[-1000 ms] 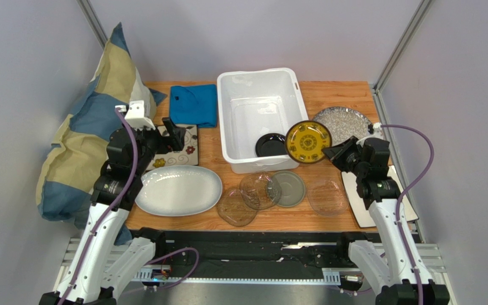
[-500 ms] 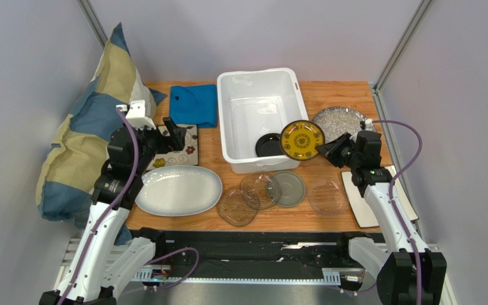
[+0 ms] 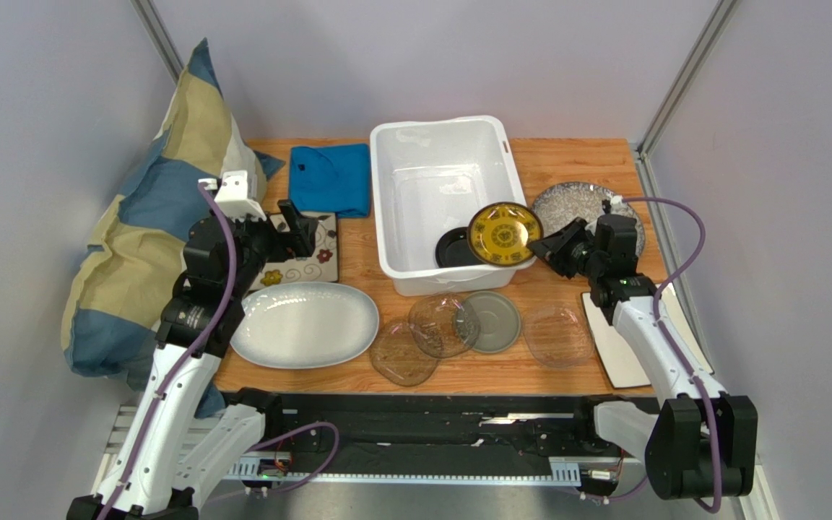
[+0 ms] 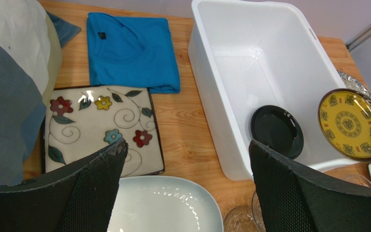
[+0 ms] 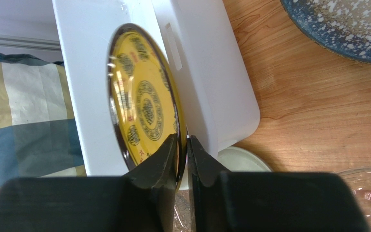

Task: Place the plates into the plastic bin on the countertop
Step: Place the plate in the plastic bin.

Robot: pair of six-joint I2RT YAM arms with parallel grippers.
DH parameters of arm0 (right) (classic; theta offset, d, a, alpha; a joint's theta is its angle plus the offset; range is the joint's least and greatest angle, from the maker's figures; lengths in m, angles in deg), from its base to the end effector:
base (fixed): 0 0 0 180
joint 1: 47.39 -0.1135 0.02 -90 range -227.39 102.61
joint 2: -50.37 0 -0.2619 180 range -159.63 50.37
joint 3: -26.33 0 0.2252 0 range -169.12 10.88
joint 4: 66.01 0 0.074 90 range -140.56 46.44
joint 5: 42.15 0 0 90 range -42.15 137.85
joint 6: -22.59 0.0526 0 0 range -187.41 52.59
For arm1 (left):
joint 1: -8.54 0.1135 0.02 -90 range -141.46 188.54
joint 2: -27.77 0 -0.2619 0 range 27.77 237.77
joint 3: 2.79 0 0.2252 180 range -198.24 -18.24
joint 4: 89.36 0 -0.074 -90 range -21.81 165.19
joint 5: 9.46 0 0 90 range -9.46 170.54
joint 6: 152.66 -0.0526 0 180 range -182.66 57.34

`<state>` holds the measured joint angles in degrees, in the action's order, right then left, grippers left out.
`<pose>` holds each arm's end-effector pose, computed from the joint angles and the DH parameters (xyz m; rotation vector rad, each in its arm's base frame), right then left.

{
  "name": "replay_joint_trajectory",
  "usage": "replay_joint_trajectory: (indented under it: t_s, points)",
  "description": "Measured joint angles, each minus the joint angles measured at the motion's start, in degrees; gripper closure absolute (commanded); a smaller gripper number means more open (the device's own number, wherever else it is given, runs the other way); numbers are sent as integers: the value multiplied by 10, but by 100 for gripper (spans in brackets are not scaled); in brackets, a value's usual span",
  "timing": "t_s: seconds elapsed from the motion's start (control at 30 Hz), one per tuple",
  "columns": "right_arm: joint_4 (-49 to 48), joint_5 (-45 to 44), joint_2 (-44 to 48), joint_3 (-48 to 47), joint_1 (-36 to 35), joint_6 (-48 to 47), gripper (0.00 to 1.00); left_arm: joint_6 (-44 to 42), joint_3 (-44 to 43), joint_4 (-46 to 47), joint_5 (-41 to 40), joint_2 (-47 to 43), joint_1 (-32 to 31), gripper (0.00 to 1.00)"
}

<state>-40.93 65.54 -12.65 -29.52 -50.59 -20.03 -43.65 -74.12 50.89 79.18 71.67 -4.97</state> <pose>0.2283 0.0288 0.2526 0.6571 2.1247 0.8338 0.1508 -0.0350 0.3718 -0.1037 1.7992 -0.3858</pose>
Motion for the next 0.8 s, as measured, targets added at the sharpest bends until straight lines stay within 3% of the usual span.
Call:
replay_joint_trajectory:
  t_s: [0.03, 0.43, 0.8]
  points:
    - [-2, 0, -2, 0, -1, 0, 73, 0, 0, 0, 0, 0, 0, 1]
    - [-20, 4, -10, -5, -12, -2, 52, 0, 0, 0, 0, 0, 0, 1]
    - [-24, 8, -8, -5, -13, -5, 49, 0, 0, 0, 0, 0, 0, 1]
